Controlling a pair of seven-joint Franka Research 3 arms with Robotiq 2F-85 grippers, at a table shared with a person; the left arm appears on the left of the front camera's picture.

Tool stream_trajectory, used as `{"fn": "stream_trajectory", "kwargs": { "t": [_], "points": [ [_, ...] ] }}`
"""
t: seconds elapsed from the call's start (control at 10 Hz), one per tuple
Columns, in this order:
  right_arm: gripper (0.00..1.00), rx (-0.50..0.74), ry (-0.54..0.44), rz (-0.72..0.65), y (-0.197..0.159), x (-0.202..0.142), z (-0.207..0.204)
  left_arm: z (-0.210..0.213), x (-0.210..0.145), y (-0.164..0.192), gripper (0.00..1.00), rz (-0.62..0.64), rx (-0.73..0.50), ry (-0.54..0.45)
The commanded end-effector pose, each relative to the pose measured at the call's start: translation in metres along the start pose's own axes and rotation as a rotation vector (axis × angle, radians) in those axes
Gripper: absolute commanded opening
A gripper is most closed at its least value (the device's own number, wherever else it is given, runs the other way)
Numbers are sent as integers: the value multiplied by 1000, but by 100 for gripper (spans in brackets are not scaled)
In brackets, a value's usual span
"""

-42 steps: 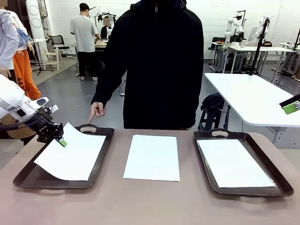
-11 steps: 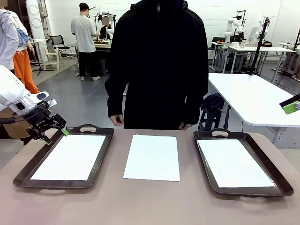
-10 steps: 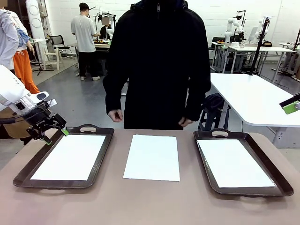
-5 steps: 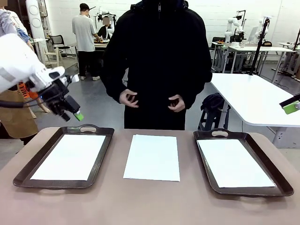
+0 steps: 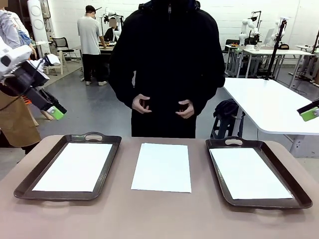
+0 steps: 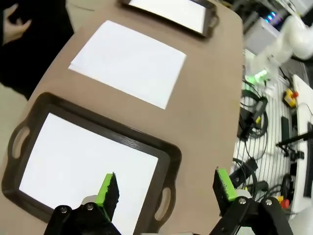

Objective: Sort the A4 documents.
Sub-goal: Receive the A4 Paper.

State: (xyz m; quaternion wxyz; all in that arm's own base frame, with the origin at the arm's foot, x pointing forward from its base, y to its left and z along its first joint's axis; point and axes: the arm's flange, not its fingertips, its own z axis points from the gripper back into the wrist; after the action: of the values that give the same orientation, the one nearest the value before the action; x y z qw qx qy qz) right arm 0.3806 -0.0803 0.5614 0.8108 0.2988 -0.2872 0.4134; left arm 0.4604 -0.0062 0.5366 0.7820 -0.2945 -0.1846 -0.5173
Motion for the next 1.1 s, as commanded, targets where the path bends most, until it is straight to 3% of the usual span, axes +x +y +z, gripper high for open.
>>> {"fn": "stream_trajectory", "kwargs": {
  "t": [0.0,0.2,0.5,1.0],
  "points": [
    [100,-1,-1,0,0,0,0,-6,9,-1,100,-95,-12,16],
    [100,-1,-1,0,0,0,0,0,10,2,100,-85,1,-52],
    [100,-1,-1,0,0,0,0,5,7,-2,100,49,195,-186],
    [100,-1,-1,0,0,0,0,4,5,-2,100,70,209,-178]
  ]
}}
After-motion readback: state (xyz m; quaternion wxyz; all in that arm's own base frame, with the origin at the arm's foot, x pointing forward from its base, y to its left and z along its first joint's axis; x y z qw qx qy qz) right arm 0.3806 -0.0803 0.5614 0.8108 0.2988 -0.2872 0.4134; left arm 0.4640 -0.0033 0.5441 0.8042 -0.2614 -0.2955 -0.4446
